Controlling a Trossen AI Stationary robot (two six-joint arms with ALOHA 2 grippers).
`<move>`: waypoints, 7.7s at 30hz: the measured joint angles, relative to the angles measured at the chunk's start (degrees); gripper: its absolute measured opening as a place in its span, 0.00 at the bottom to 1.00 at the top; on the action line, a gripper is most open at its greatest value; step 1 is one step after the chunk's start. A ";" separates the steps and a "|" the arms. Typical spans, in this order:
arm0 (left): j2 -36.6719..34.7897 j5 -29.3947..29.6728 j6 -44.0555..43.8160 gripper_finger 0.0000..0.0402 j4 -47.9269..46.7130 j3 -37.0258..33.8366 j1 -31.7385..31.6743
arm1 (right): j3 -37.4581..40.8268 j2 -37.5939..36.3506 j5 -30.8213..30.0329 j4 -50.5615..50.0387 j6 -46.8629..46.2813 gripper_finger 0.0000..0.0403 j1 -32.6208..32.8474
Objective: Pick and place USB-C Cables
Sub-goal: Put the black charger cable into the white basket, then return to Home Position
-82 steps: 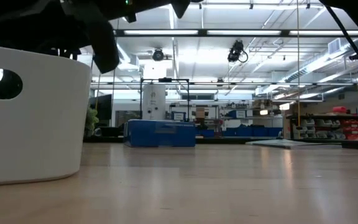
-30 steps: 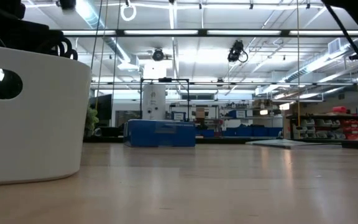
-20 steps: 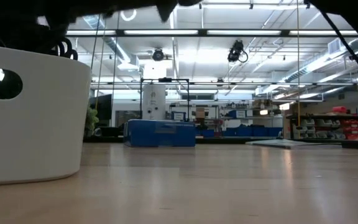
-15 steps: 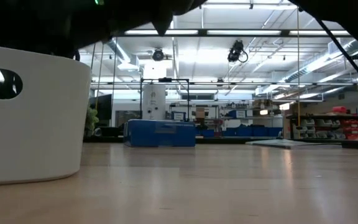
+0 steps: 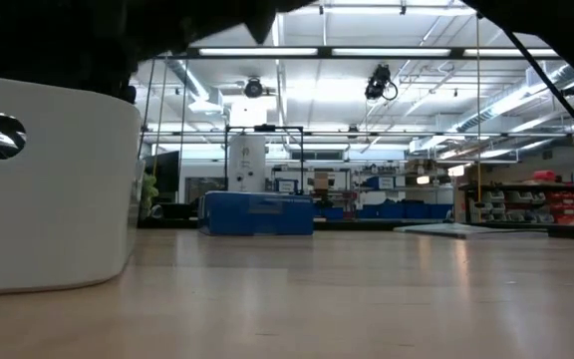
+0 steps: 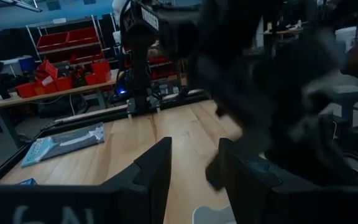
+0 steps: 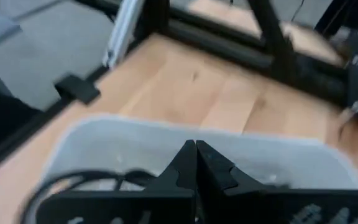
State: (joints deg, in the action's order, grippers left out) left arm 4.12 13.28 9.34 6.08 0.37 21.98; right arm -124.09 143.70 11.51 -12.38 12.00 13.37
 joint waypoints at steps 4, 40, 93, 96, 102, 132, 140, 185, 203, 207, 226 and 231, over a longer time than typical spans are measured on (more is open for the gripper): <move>0.00 -0.02 0.00 0.35 0.01 0.01 -0.01 | 0.00 -2.24 0.04 0.35 1.50 0.01 0.28; 0.00 0.00 0.00 0.35 0.05 0.01 0.00 | 22.32 -4.17 -15.07 33.82 15.03 0.01 -0.42; -0.02 0.00 0.02 0.35 0.05 0.01 0.00 | 21.66 -8.87 -33.00 20.30 24.47 0.00 2.53; -0.01 -0.01 0.01 0.35 0.05 0.00 0.00 | 21.66 -8.87 -33.42 20.50 23.93 0.00 3.08; -0.02 -0.02 0.02 0.35 0.05 0.01 0.00 | 21.66 -8.85 -35.92 20.48 24.03 0.00 3.98; 0.00 0.00 0.00 0.35 0.00 0.01 0.00 | 20.20 -6.23 -30.67 23.04 13.25 0.00 3.61; -0.02 -0.02 0.02 0.35 -0.28 0.01 -0.02 | 20.16 -6.98 -38.84 31.24 25.95 0.01 4.94; 0.00 -0.02 0.01 0.35 -0.21 0.00 0.00 | 21.55 -16.23 -50.17 19.19 32.30 0.01 5.97; 0.00 0.00 0.00 0.35 -0.30 0.01 -0.02 | 32.57 -38.18 -42.00 -7.40 2.06 0.01 6.03; 0.00 -0.02 0.01 0.35 -0.30 0.01 -0.01 | 43.28 -45.47 -41.99 1.04 -0.26 0.01 5.97; 0.00 -0.02 0.01 0.35 -0.29 0.01 -0.01 | 86.05 -79.95 -40.29 34.06 1.77 0.01 5.22; 0.00 0.00 0.00 0.35 -0.28 0.01 0.00 | 94.03 -87.03 -40.29 41.58 3.55 0.01 5.20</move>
State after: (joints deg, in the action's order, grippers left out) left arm 4.12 13.28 9.34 5.80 0.38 21.98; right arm -30.06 56.67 -28.77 29.19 15.55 18.57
